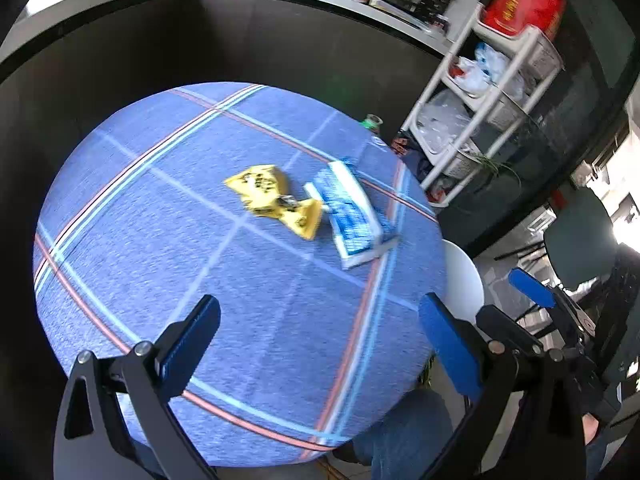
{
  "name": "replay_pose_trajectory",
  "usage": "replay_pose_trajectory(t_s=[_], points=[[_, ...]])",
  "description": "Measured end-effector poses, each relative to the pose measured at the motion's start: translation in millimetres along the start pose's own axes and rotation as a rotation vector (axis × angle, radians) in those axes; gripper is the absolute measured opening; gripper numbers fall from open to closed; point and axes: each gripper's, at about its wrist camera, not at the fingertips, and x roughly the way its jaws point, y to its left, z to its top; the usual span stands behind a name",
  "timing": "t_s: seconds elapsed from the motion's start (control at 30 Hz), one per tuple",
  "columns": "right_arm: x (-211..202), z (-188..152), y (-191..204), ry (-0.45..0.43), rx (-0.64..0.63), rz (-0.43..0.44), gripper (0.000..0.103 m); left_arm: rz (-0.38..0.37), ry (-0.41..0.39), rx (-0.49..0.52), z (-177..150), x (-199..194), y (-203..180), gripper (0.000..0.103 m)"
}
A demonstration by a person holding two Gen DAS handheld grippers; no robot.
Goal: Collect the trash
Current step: 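Grasp the yellow chip bag with the left gripper while the right grasps the blue snack bag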
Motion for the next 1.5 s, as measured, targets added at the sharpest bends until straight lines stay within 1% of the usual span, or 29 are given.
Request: replay_pose_trajectory(t_s=[0.2, 0.3, 0.37, 0.43, 0.63, 0.7, 0.73, 0.77, 0.8, 0.87, 0.9, 0.93, 0.97, 1.0, 1.03, 1.17, 1.27, 1.4, 1.43, 1.47, 1.5], points=[[44.2, 15.8, 18.2, 0.052, -0.039, 0.020, 0.094, 0.006, -0.002, -0.053, 1.8, 1.0, 30.7, 0.099], [70.9, 23.4, 20.8, 0.078, -0.045, 0.007, 0.093, 0.001, 0.003, -0.081, 4.6, 4.6, 43.9, 0.099], [85.9, 28.2, 18.3, 0.092, -0.040, 0.000, 0.087, 0.005, 0.006, -0.093, 7.7, 8.6, 50.6, 0.099], [102.3, 33.3, 13.9, 0.109, -0.026, -0.004, 0.084, 0.007, 0.011, -0.100, 11.7, 12.9, 53.6, 0.099], [136.0, 40.5, 10.3, 0.130, -0.001, 0.000, 0.082, -0.013, 0.024, -0.142, 31.3, 32.6, 63.8, 0.098], [144.6, 40.0, 7.9, 0.140, 0.008, 0.004, 0.079, -0.031, 0.034, -0.170, 38.5, 42.2, 66.5, 0.093], [148.2, 39.0, 6.8, 0.148, 0.013, 0.005, 0.072, -0.046, 0.041, -0.184, 41.4, 46.7, 67.4, 0.090], [149.5, 38.1, 6.3, 0.152, 0.015, 0.004, 0.061, -0.062, 0.047, -0.198, 44.7, 51.4, 68.3, 0.088], [150.2, 36.8, 5.2, 0.154, 0.021, 0.005, 0.057, -0.077, 0.053, -0.212, 48.4, 57.7, 68.4, 0.087], [146.1, 35.1, 3.6, 0.140, 0.036, 0.015, 0.050, -0.090, 0.057, -0.221, 54.3, 67.2, 67.6, 0.082], [142.6, 34.7, 2.2, 0.135, 0.044, 0.026, 0.048, -0.100, 0.063, -0.224, 58.0, 73.6, 66.5, 0.079], [140.4, 34.6, 1.2, 0.132, 0.042, 0.032, 0.046, -0.112, 0.071, -0.230, 61.2, 79.8, 65.5, 0.071], [137.4, 33.7, 1.9, 0.130, 0.034, 0.030, 0.044, -0.124, 0.080, -0.238, 64.5, 85.8, 65.1, 0.067], [134.1, 32.0, 3.6, 0.130, 0.019, 0.022, 0.042, -0.133, 0.086, -0.254, 68.5, 93.4, 64.5, 0.067], [131.2, 30.0, 5.1, 0.128, 0.006, 0.022, 0.038, -0.131, 0.086, -0.263, 71.6, 98.6, 63.7, 0.067], [125.0, 22.7, 8.1, 0.132, -0.018, 0.022, 0.036, -0.106, 0.093, -0.272, 80.7, 118.2, 60.0, 0.067], [120.3, 18.9, 3.9, 0.127, 0.006, 0.036, 0.035, -0.077, 0.108, -0.263, 85.3, 131.9, 55.2, 0.063], [117.5, 16.7, 0.4, 0.119, 0.024, 0.038, 0.035, -0.043, 0.124, -0.262, 86.2, 142.8, 58.9, 0.061], [116.6, 16.1, 0.3, 0.118, 0.025, 0.037, 0.035, -0.037, 0.129, -0.263, 86.3, 145.7, 59.1, 0.056], [115.8, 15.5, 1.0, 0.118, 0.023, 0.035, 0.035, -0.029, 0.140, -0.262, 86.1, 149.5, 59.7, 0.048], [114.9, 14.9, 1.1, 0.118, 0.025, 0.034, 0.035, -0.024, 0.137, -0.258, 85.9, 150.4, 59.5, 0.047]])
